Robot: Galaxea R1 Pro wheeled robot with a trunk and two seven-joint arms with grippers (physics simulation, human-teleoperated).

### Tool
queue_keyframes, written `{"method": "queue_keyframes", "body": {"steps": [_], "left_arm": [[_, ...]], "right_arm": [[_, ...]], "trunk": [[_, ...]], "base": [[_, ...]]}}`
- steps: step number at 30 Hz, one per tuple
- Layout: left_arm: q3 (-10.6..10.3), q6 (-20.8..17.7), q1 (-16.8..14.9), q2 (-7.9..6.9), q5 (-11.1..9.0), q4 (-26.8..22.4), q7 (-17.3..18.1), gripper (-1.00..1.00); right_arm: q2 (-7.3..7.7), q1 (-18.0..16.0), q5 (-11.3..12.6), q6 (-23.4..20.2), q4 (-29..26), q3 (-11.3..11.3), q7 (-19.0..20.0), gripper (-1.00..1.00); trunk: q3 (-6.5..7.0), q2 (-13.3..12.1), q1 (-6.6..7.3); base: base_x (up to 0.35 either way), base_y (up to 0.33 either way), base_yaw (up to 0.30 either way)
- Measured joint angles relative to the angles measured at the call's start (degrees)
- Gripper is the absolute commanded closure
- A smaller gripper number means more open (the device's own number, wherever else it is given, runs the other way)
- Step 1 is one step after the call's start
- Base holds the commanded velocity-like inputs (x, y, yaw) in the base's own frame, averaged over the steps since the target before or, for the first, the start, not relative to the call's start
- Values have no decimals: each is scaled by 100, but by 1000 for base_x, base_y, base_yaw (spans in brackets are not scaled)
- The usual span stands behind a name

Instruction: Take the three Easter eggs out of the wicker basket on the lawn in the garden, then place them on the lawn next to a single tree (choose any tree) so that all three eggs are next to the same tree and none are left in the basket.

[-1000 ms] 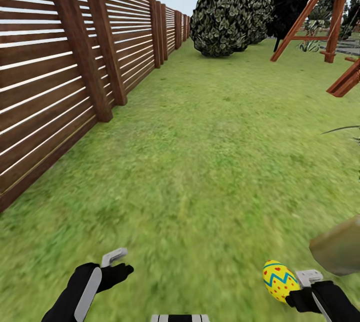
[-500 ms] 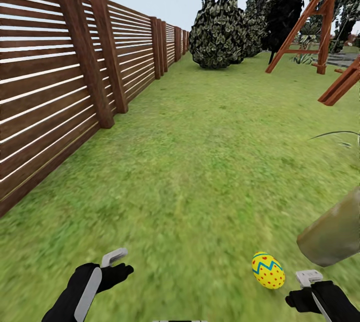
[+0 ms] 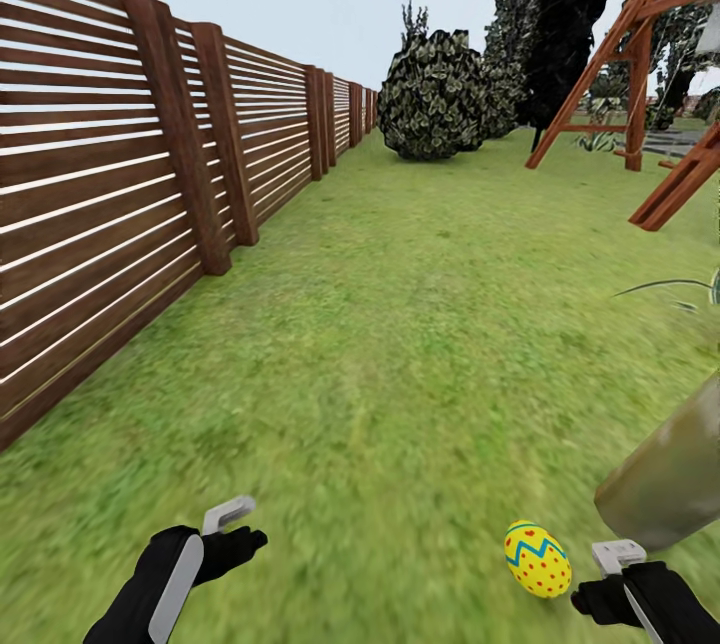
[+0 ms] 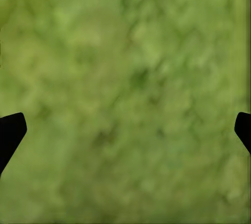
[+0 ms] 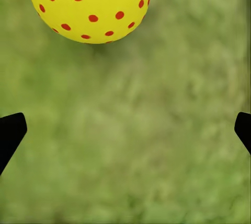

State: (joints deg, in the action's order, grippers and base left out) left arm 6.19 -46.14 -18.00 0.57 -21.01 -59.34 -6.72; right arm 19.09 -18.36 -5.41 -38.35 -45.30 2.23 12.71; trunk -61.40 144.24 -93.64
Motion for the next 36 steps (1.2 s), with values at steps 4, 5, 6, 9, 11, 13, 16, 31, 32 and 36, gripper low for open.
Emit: {"method": "queue_keyframes", "body": {"steps": [4, 5, 6, 9, 11, 13, 16, 31, 32, 36], "left_arm": [[2, 0, 0, 0, 0, 0, -4, -100], [2, 0, 0, 0, 0, 0, -3, -100], [1, 0, 0, 0, 0, 0, -1, -100], [-4, 0, 0, 0, 0, 0, 1, -100], [-3, 0, 0, 0, 0, 0, 2, -100], [-3, 0, 0, 0, 0, 0, 2, -100], [-6, 0, 0, 0, 0, 0, -1, -100], [-13, 0, 0, 3, 0, 0, 2, -100], [-14, 0, 0, 3, 0, 0, 2, -100], [-10, 0, 0, 1, 0, 0, 2, -100]], "right_arm": [[0, 0, 0, 0, 0, -1, 0, -100], [0, 0, 0, 0, 1, 0, 0, -100], [0, 0, 0, 0, 0, 0, 0, -100], [0, 0, 0, 0, 1, -2, 0, -100], [0, 0, 0, 0, 0, -1, 0, -100], [0, 0, 0, 0, 2, -5, 0, -100], [0, 0, 0, 0, 3, -8, 0, -100], [0, 0, 0, 9, 170, -4, 0, -100], [0, 0, 0, 9, 170, -5, 0, -100], [0, 0, 0, 9, 170, -5, 0, -100]], "trunk": [[89, -5, 10], [111, -7, 13], [133, -8, 15], [199, -12, 21], [244, -15, 25], [288, -18, 30], [355, -22, 38], [687, -42, 80], [710, -43, 82], [798, -48, 93]], "base": [[0, 0, 0], [0, 0, 0], [-36, 0, 0], [-183, 0, 0], [-301, 0, 0], [-323, 0, 0], [-327, 0, 0], [-55, -2, 0], [0, 0, 0], [0, 0, 0]]}}
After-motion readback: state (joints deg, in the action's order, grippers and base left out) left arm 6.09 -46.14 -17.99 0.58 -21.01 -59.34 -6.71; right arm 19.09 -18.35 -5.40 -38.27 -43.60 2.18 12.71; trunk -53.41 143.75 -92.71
